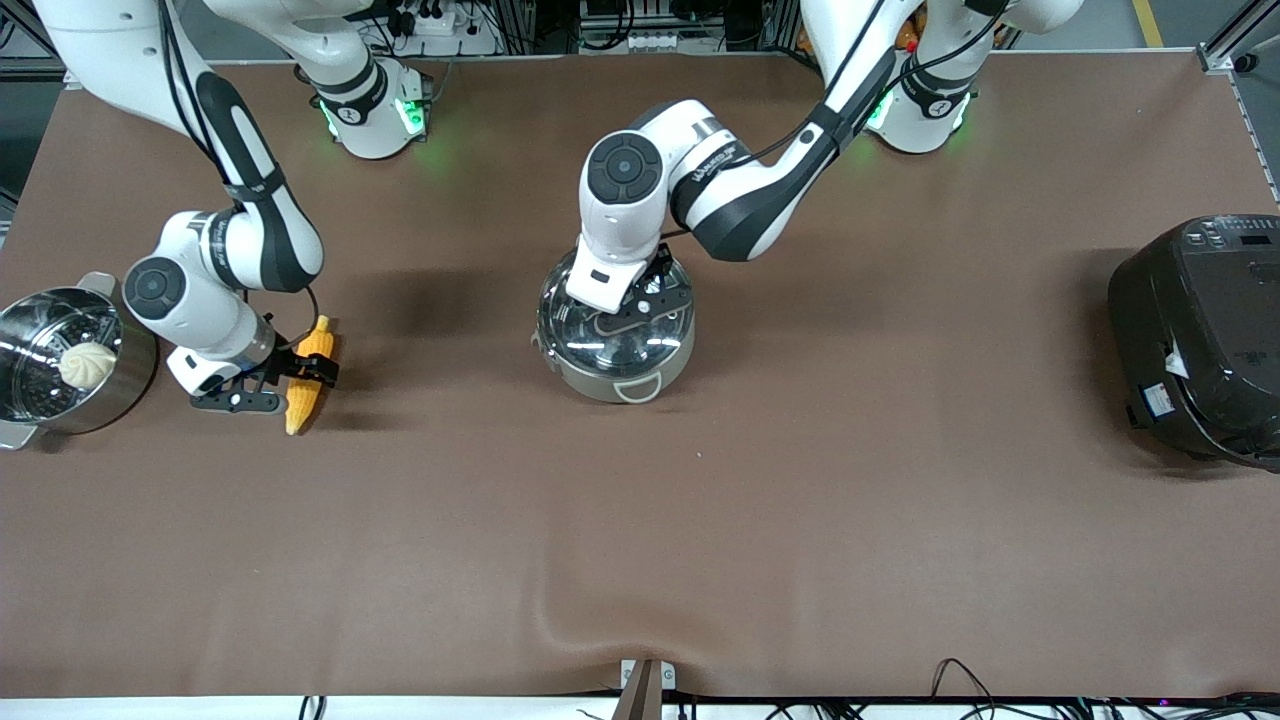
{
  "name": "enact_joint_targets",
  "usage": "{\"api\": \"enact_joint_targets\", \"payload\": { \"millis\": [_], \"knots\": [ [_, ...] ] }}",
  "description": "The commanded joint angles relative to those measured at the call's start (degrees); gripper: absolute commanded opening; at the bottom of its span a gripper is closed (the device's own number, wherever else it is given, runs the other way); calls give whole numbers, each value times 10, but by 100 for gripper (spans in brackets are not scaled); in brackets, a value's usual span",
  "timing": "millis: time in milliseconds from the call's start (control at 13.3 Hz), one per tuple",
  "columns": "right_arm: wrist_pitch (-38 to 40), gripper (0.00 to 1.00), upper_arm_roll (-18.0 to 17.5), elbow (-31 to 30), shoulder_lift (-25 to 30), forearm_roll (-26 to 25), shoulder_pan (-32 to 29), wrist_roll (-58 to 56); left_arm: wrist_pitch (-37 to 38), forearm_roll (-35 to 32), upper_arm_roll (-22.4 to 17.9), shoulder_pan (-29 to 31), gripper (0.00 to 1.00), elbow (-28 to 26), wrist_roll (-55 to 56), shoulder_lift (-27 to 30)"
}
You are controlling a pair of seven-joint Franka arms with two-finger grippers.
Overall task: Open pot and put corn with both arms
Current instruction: 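Grasp the lid knob with the left gripper while the right gripper grasps the corn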
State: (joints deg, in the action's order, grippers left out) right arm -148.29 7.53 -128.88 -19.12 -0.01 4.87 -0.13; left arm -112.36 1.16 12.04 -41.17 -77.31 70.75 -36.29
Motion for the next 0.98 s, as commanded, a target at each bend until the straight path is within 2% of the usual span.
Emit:
{"api": "enact_joint_targets", "payload": {
  "millis": [0,150,226,526,902],
  "knots": [
    [-9,100,0,-1,-1,8,-24,-24,0,-16,-6,-17,79,15,18,-9],
    [-19,100,0,-1,-16,8,-32,-44,0,-16,-6,-17,78,14,17,-9],
    [-23,100,0,-1,-21,9,-35,-44,1,-17,-6,-16,74,14,16,-9],
    [-33,100,-1,-1,-36,40,-37,-44,1,-37,-6,-15,75,10,15,-12],
    [-28,100,-1,-1,-38,41,-34,-37,1,-38,-6,-16,73,10,12,-23]
  ]
}}
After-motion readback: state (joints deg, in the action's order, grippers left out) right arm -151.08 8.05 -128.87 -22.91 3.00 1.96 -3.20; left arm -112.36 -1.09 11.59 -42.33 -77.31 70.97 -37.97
